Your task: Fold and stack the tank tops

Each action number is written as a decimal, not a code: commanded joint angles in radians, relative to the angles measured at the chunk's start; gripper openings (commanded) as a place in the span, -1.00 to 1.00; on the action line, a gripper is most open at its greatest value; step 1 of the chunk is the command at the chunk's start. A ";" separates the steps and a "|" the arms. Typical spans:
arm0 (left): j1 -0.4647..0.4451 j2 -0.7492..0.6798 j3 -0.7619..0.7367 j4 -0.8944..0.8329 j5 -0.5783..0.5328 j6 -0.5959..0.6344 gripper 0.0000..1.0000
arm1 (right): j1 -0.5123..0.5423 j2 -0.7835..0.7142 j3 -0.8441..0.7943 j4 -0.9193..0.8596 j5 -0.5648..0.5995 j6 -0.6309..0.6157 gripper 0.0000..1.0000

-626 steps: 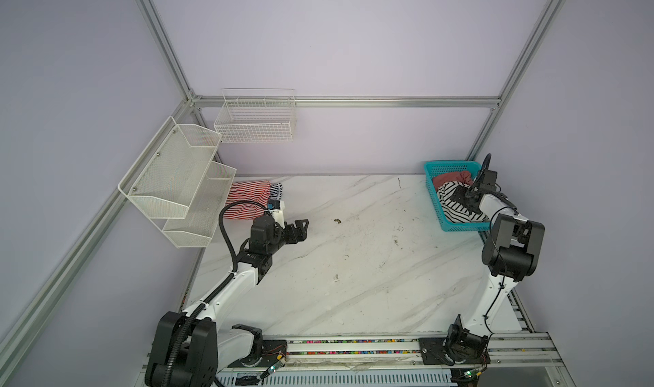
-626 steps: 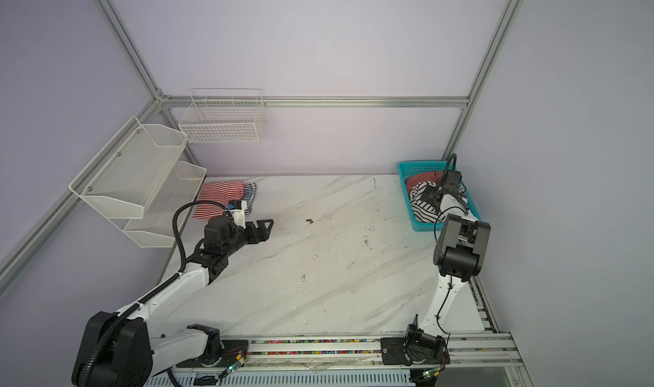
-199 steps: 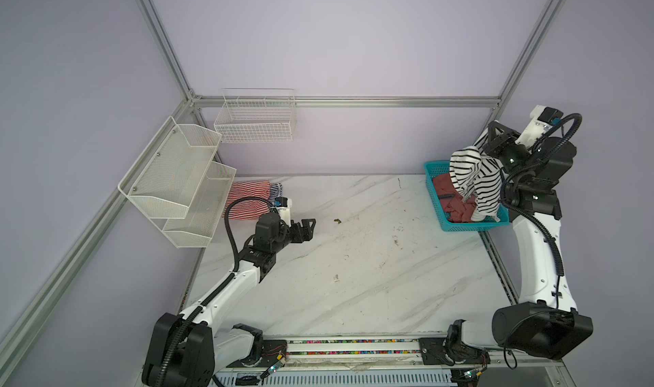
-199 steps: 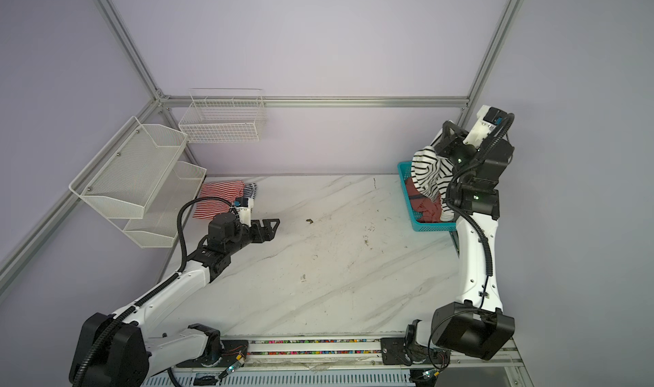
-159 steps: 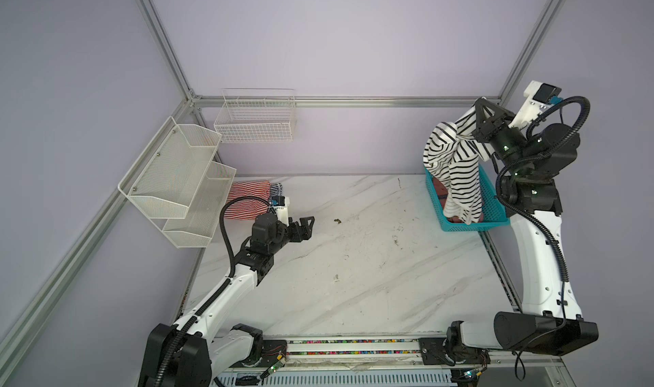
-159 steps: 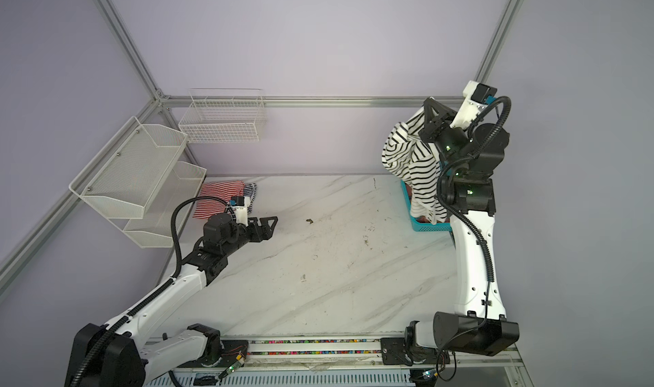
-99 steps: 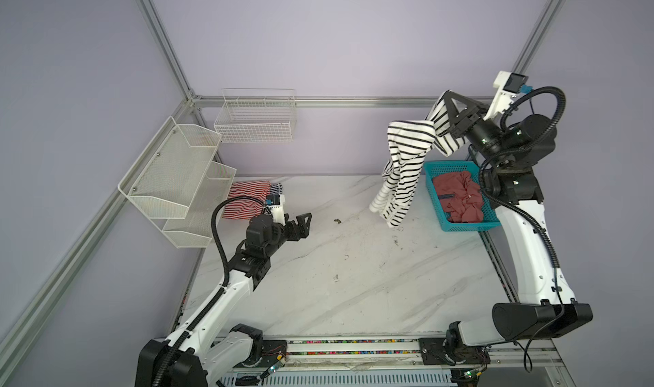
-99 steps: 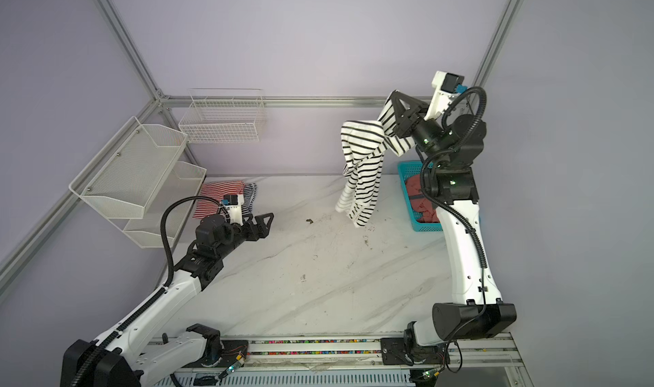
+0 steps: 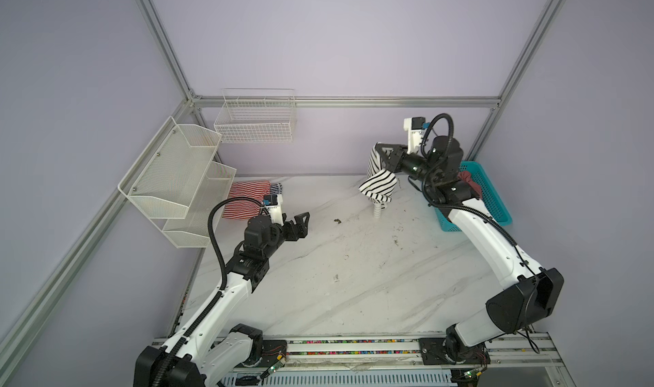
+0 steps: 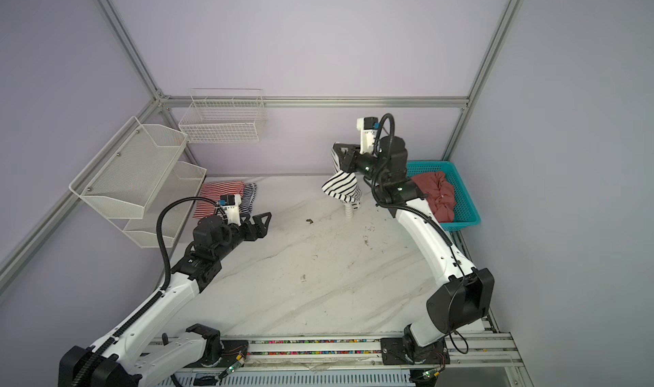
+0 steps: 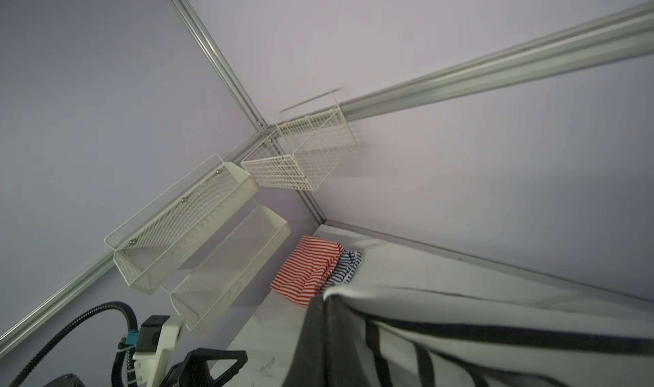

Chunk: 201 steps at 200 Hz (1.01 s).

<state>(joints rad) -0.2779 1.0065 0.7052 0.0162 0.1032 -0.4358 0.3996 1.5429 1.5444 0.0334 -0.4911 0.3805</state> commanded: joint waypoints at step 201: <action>-0.203 0.477 0.206 -0.351 -0.055 -0.116 0.64 | 0.231 -0.074 -0.749 -0.173 0.340 0.251 -1.00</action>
<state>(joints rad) -0.4633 1.3941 0.7387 -0.2192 0.0757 -0.5186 0.6228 1.4956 0.8230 -0.1112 -0.1898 0.5907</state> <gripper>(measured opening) 0.822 0.045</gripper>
